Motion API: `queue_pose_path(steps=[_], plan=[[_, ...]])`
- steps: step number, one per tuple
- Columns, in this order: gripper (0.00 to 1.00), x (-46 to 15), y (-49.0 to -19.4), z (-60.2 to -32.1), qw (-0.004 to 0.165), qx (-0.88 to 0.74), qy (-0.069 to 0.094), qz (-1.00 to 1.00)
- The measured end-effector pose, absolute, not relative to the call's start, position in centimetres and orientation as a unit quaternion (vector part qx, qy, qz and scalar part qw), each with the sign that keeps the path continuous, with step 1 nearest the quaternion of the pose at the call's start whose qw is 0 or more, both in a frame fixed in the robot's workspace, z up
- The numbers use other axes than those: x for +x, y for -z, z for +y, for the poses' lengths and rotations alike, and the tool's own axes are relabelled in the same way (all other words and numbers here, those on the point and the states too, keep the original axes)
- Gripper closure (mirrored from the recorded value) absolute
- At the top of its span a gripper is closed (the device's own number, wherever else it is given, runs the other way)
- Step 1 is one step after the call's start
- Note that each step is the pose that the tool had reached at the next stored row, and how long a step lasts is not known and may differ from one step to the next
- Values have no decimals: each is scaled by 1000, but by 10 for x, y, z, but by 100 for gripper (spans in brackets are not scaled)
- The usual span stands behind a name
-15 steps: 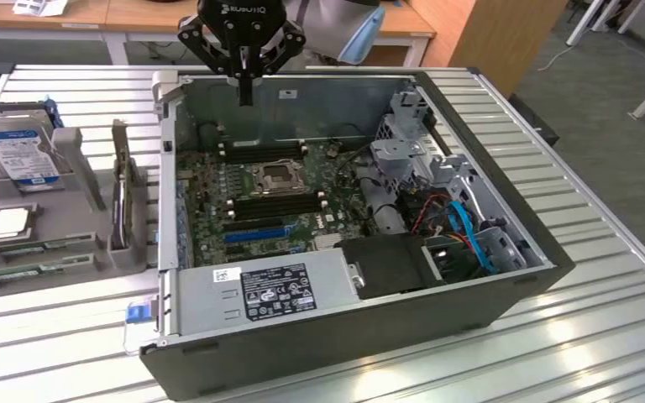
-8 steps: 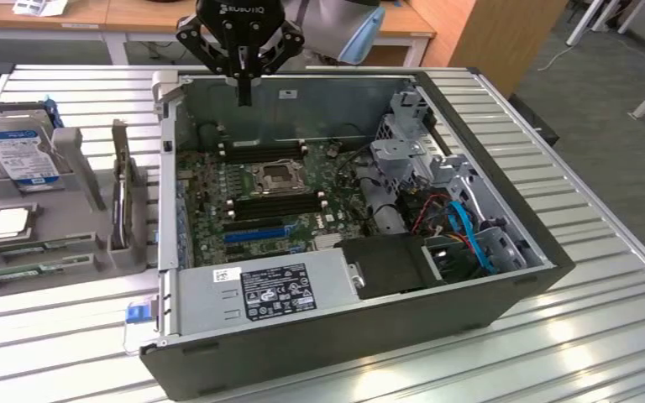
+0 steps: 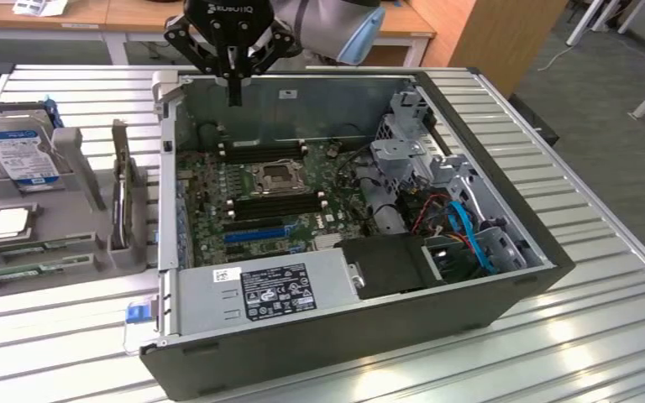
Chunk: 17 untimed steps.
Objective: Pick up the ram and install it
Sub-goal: 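Reach for the ram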
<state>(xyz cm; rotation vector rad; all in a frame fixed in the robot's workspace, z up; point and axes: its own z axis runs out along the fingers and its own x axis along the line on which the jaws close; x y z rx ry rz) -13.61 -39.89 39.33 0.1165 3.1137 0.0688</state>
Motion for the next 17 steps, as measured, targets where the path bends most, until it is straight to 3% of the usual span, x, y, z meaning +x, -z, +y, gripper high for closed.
queue_pose_path(steps=[17], plan=[[90, -175, -393, -399, 12, 37, -22, 999]])
